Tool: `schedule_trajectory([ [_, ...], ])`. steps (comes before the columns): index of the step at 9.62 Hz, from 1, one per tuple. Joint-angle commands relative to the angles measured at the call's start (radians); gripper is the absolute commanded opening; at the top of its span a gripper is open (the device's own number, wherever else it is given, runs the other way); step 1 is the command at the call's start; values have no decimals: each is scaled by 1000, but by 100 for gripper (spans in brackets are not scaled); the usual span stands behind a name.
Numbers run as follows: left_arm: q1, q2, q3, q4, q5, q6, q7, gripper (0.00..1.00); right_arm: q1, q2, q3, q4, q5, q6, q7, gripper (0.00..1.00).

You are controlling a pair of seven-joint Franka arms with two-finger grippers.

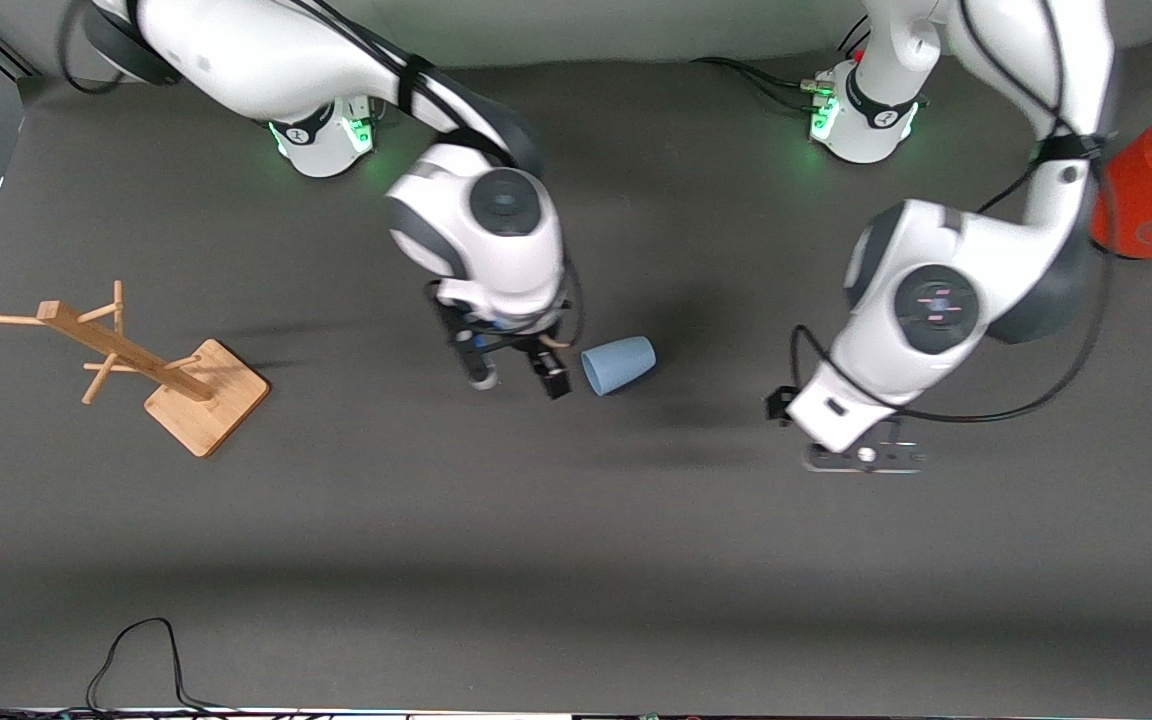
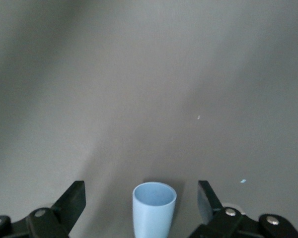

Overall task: Rotate and upright cup with both arms
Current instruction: 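Grasp the lying cup with the left gripper while the right gripper withdraws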

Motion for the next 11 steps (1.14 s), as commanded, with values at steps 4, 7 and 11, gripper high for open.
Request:
schedule_trajectory([
  [4, -294, 194, 18, 171, 104, -19, -467, 100, -187, -328, -182, -35, 360, -191, -753, 100],
  [7, -409, 461, 21, 563, 291, -306, -553, 100, -186, -507, -451, -142, 510, -222, -1223, 100],
  [11, -423, 599, 21, 643, 499, -204, -516, 99, -189, -594, -632, -145, 490, -299, -1719, 100],
])
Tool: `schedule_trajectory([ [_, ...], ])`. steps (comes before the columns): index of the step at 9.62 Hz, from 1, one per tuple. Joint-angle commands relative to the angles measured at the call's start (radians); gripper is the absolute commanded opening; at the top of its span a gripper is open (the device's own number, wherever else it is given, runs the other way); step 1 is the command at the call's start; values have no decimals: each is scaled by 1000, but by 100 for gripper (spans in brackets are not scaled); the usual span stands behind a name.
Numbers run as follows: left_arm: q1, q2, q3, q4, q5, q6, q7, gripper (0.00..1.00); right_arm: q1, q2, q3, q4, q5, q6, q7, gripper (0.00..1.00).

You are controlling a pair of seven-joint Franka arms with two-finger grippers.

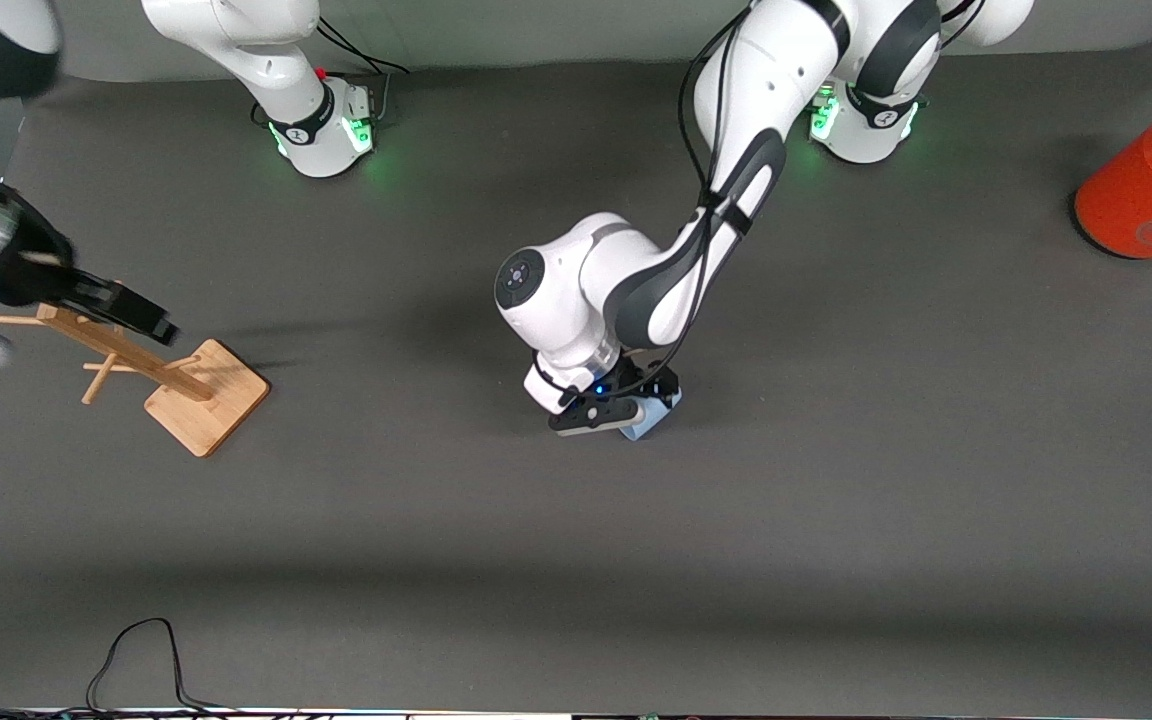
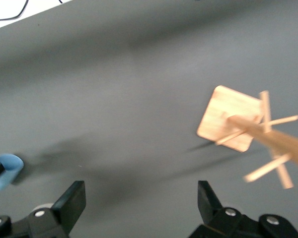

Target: Rotate and upright cup with both arms

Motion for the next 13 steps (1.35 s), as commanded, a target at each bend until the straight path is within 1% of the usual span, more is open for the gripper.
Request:
schedule_trajectory([
  [1, -12, 92, 18, 104, 79, 25, 38, 99, 9, -35, -52, -28, -17, -23, -170, 100],
  [2, -9, 94, 27, 107, 79, 33, 73, 98, 10, -35, -62, -28, -39, -23, -199, 100],
  [4, -9, 109, 36, 101, 80, 33, 104, 96, 16, -33, -61, -31, -48, -25, -204, 100],
  [5, -9, 112, 35, 93, 80, 18, 177, 95, 19, -27, -56, -33, -83, -25, -206, 100],
  [6, -5, 114, 35, 90, 79, -1, 249, 93, 28, -23, -56, -33, -85, -25, -204, 100],
  [7, 3, 118, 35, 85, 79, -8, 307, 87, 32, -21, -55, -33, -85, -25, -201, 100],
  [8, 15, 118, 35, 70, 76, -13, 351, 77, 39, -20, -55, -33, -85, -25, -201, 100],
  [9, 17, 120, 35, 69, 74, -34, 395, 51, 39, -20, -55, -33, -85, -25, -201, 100],
  [10, 18, 117, 33, 72, 71, -59, 461, 20, 41, -20, -55, -33, -85, -25, -203, 100],
  [11, 23, 112, 30, 78, 65, -83, 516, 0, 41, -18, -55, -33, -83, -25, -203, 100],
  [13, 26, 105, 25, 87, 64, -85, 529, 0, 41, -15, -55, -33, -80, -25, -201, 100],
])
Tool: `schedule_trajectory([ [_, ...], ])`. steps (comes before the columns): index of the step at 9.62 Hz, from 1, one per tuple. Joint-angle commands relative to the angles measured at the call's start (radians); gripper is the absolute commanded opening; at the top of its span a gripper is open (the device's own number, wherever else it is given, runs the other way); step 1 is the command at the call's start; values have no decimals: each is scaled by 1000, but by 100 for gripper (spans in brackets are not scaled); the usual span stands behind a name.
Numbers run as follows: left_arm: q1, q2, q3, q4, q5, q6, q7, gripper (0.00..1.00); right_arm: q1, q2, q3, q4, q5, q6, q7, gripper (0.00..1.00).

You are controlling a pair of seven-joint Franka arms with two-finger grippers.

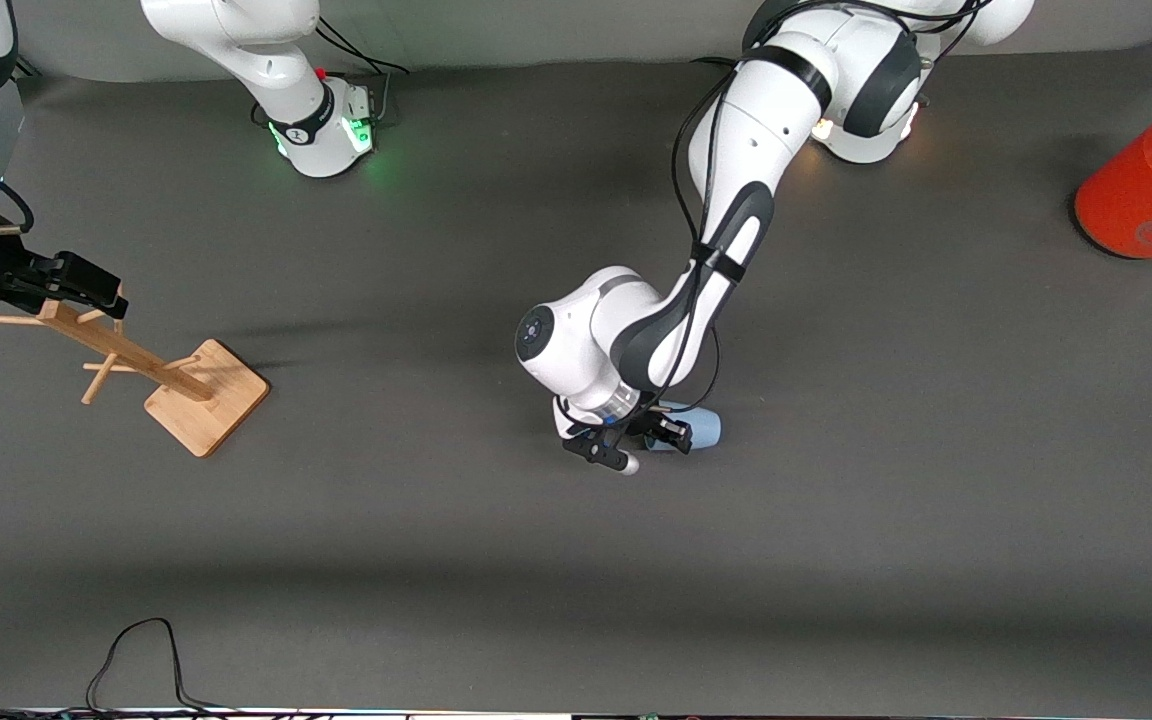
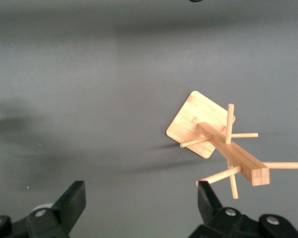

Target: Rotate and upright cup with both arms

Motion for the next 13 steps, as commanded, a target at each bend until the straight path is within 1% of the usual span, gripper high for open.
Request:
schedule_trajectory([
  [1, 16, -18, -12, 15, -15, -13, 34, 0, 8, -4, -4, -4, -8, -3, -20, 100],
  [2, 29, -33, -13, 27, -57, -16, 38, 0, 7, -4, -5, -3, -10, -5, -22, 100],
  [4, 53, -65, -7, 89, -221, -22, -6, 0, 7, -17, -7, -1, -13, -5, -18, 100],
  [5, 97, -105, -10, 94, -325, -10, -58, 0, 7, -30, -7, -1, -14, -9, -15, 100],
  [6, 142, -130, -12, 93, -454, 6, -123, 0, 7, -43, -9, -4, -22, -12, -17, 100],
  [7, 159, -194, -4, 76, -576, 61, -165, 0, 4, -60, -9, -21, -45, -11, -20, 100],
  [8, 167, -240, -1, 12, -632, 130, -223, 0, -1, -85, -9, -47, -50, -2, -20, 100],
  [9, 156, -312, -1, -136, -636, 246, -244, 0, -4, -103, -12, -62, -48, 6, -20, 100],
  [10, 150, -390, -6, -326, -636, 413, -245, 0, -4, -103, -15, -68, -44, 7, -22, 100],
  [11, 133, -432, -6, -481, -628, 571, -245, 0, -6, -93, -18, -76, -30, 17, -29, 100],
  [12, 104, -434, -3, -563, -622, 674, -257, 0, -6, -83, -16, -76, -16, 29, -55, 100],
  [13, 95, -424, -1, -594, -619, 727, -267, 0, -6, -61, -15, -72, 1, 34, -57, 100],
])
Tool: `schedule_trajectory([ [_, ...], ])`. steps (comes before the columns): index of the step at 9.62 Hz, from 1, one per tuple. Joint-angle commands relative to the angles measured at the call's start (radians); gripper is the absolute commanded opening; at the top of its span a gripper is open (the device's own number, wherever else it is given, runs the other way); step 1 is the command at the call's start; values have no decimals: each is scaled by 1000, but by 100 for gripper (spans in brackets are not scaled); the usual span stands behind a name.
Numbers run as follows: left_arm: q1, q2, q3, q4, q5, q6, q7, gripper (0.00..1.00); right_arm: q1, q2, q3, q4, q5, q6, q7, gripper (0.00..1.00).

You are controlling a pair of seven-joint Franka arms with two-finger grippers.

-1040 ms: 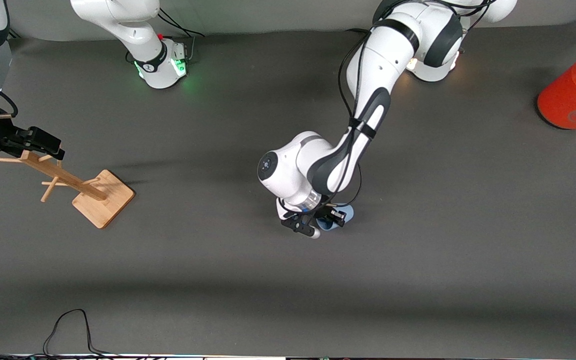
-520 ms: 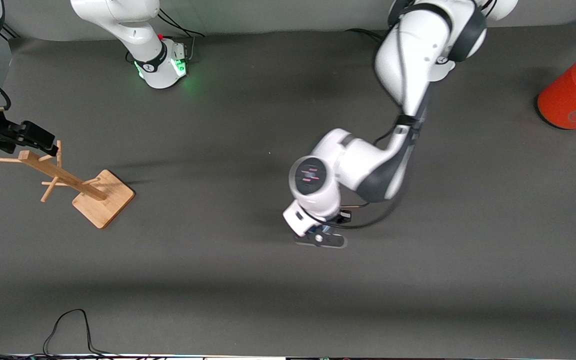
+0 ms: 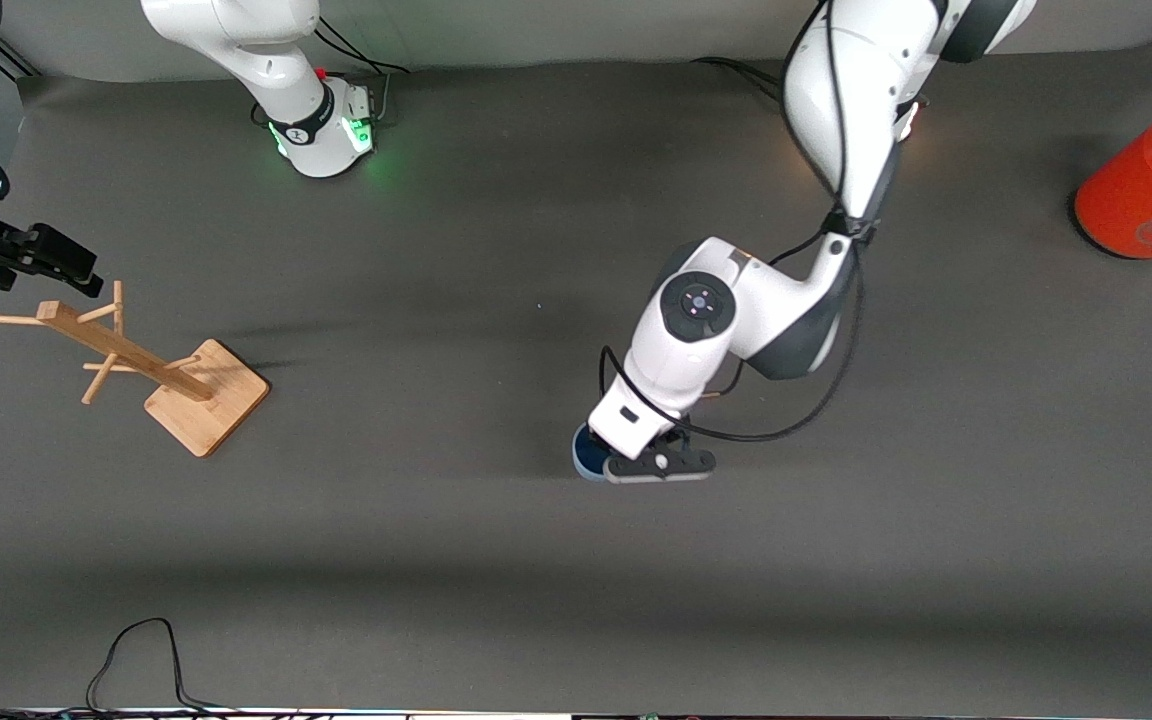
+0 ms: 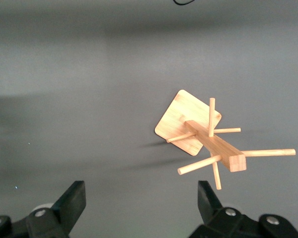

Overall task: Rotate and upright cup with both arms
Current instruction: 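Rotate the cup rim-up and lower it onto the table with the left gripper, then open the left gripper to release the upright cup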

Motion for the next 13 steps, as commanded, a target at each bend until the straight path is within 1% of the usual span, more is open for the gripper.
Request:
schedule_trajectory([
  [1, -39, -57, 16, -166, 8, 101, -27, 0, -2, 31, -3, -7, 55, 24, -37, 100],
  [3, -41, -42, 18, -187, 28, 112, -37, 0, -2, 40, -3, -4, 58, 44, -45, 100],
  [4, -39, -40, 18, -187, 28, 110, -38, 0, -2, 37, -5, -6, 60, 44, -90, 100],
  [5, -38, -40, 18, -187, 28, 109, -58, 99, -2, 36, -8, -7, 61, 44, -100, 100],
  [6, -38, -51, 18, -178, 28, 90, -79, 100, -1, 34, -11, -10, 60, 44, -100, 100],
  [7, -30, -83, 18, -169, 28, 34, -80, 100, -2, 39, -12, -10, 61, 44, -102, 100],
  [8, -24, -124, 19, -154, 28, -38, -74, 100, -2, 40, -12, -9, 86, 45, -103, 100],
  [9, 1, -176, 30, -147, 28, -114, -58, 100, -4, 40, -14, -7, 138, 45, -103, 100],
  [10, 43, -247, 32, -150, 28, -194, 6, 100, -8, 48, -14, -6, 146, 44, -106, 100],
  [11, 108, -314, 32, -154, 26, -291, 85, 100, -8, 60, -12, -1, 146, 44, -105, 100],
  [12, 158, -373, 33, -160, 31, -358, 109, 100, -7, 63, -12, 2, 144, 39, -102, 100],
  [13, 209, -425, 33, -164, 75, -417, 115, 100, -7, 63, -12, 10, 144, 36, -95, 100],
])
